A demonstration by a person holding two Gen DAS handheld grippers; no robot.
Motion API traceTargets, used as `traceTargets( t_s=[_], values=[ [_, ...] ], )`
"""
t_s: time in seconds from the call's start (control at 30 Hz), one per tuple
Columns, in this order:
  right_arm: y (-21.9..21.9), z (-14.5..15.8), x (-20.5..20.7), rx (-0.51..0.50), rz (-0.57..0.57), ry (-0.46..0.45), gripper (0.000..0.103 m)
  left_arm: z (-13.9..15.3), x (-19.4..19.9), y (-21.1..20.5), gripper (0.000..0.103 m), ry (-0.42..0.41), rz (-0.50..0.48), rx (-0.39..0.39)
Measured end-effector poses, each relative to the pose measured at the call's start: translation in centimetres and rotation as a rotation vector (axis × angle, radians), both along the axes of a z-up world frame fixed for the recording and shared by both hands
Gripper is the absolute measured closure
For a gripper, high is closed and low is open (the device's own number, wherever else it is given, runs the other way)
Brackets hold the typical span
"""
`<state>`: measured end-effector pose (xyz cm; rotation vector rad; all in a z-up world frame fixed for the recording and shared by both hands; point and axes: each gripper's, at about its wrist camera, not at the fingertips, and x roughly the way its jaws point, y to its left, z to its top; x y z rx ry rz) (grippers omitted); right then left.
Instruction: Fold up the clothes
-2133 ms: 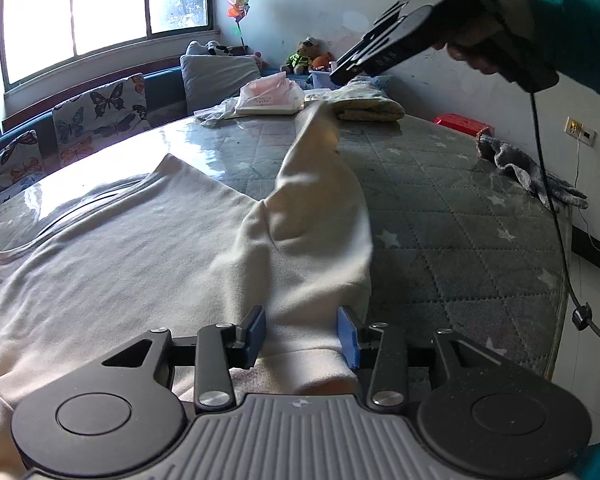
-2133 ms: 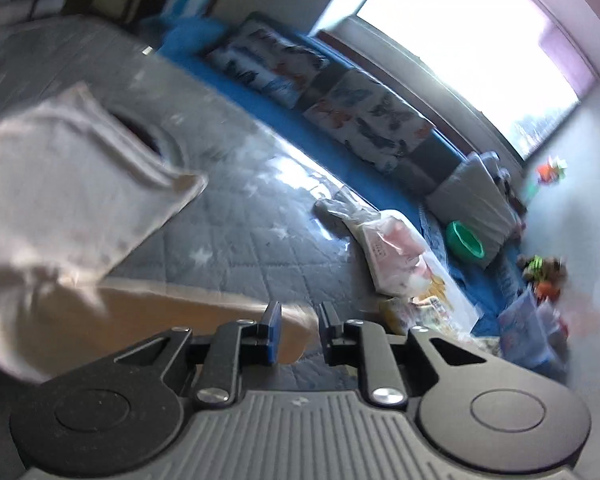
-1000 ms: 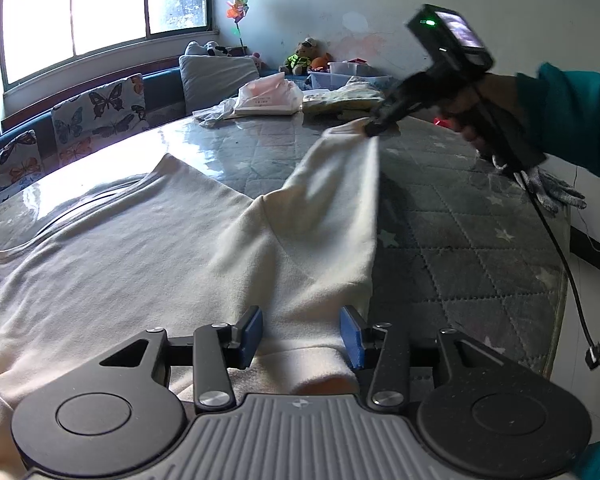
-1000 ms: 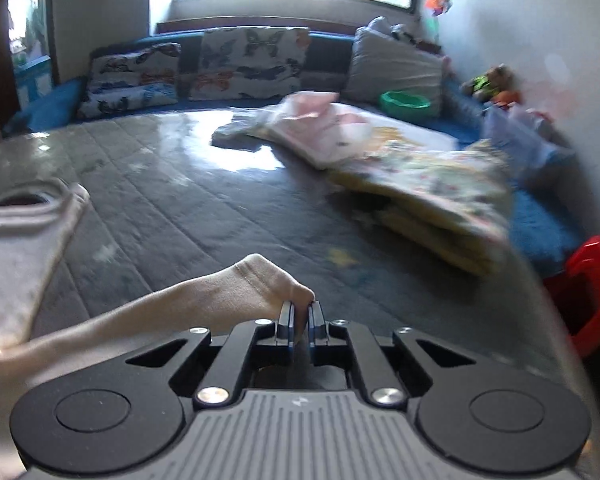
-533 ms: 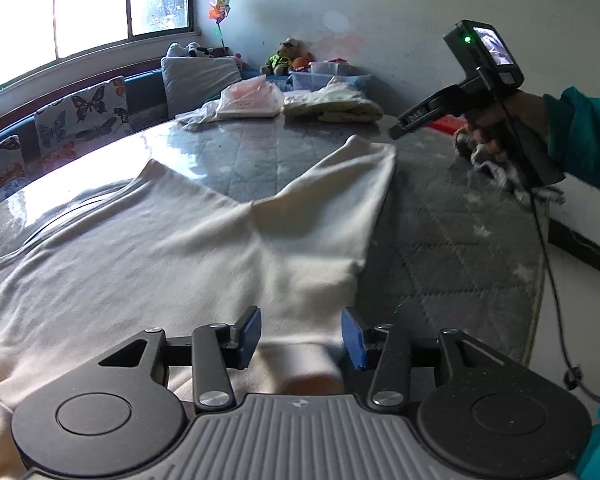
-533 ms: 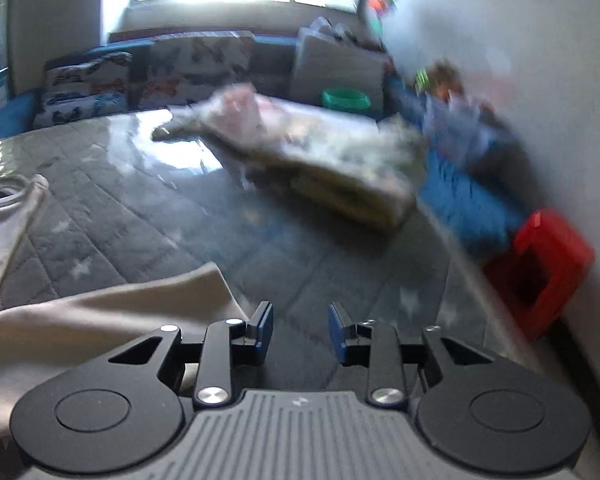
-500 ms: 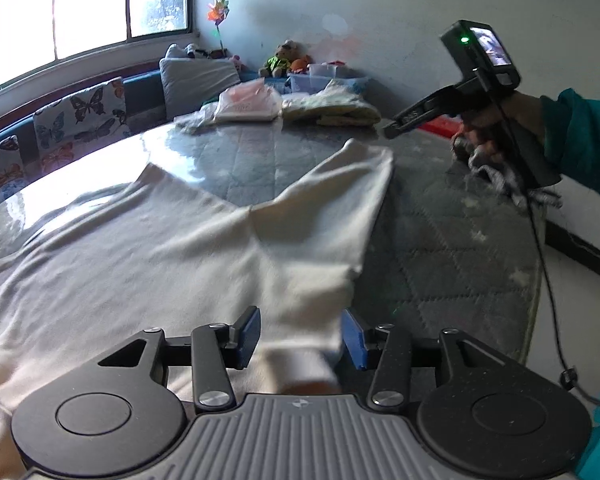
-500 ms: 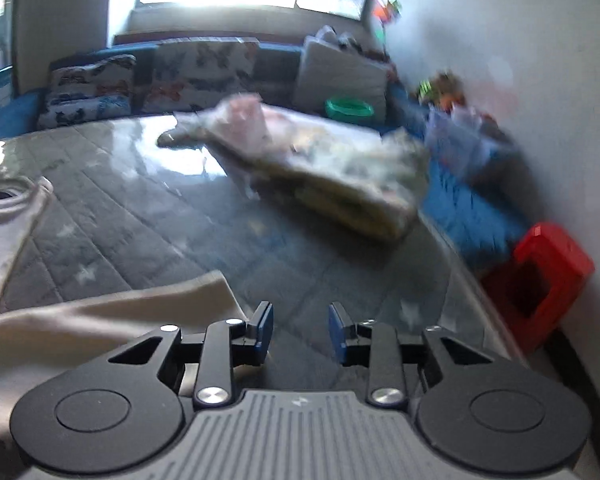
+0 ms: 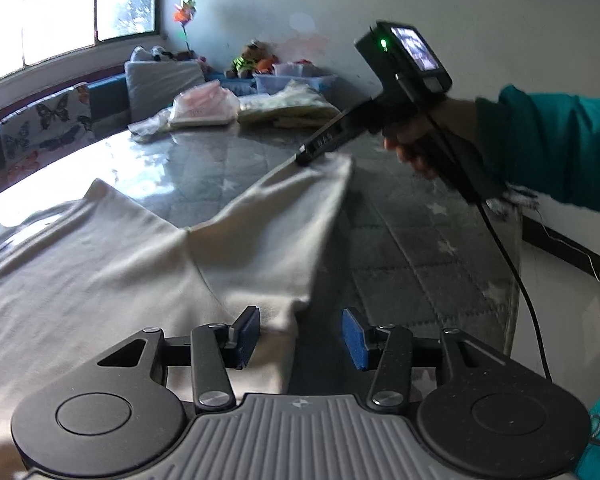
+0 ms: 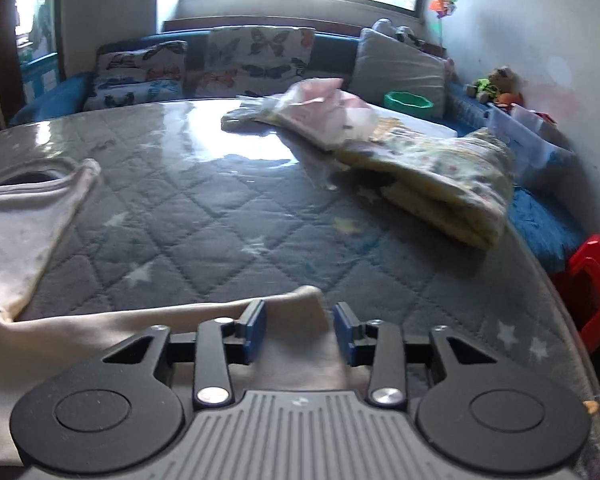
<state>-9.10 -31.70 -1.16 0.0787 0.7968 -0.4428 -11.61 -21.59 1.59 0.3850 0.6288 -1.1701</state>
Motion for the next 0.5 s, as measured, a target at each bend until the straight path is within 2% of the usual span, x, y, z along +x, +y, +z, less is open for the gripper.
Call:
traceTargets(
  t_s=[0.1, 0.2, 0.3, 0.4, 0.5],
  values=[
    [-0.9, -0.1, -0.3, 0.019, -0.03, -0.001, 0.054, 0.0, -0.3, 0.1, 0.047, 0.002, 0.001, -0.007],
    [-1.1, 0.1, -0.4, 0.01, -0.041, 0.002, 0.054, 0.4, -0.2, 0.8, 0.047, 0.007, 0.034, -0.025],
    [0.6, 0.8, -0.6, -0.048, 0.011, 0.004, 0.053, 1.3, -0.1, 2.8, 0.047, -0.001, 0.09, -0.052],
    [2.7, 1.8, -1.1, -0.04, 0.079, -0.02, 0.051, 2.3, 0.0, 5.0, 0.043, -0.019, 0.163, -0.074],
    [5.5, 2.8, -1.7, -0.028, 0.169, -0.05, 0.043, 3.0, 0.2, 8.3, 0.042, -0.031, 0.278, -0.085]
  ],
)
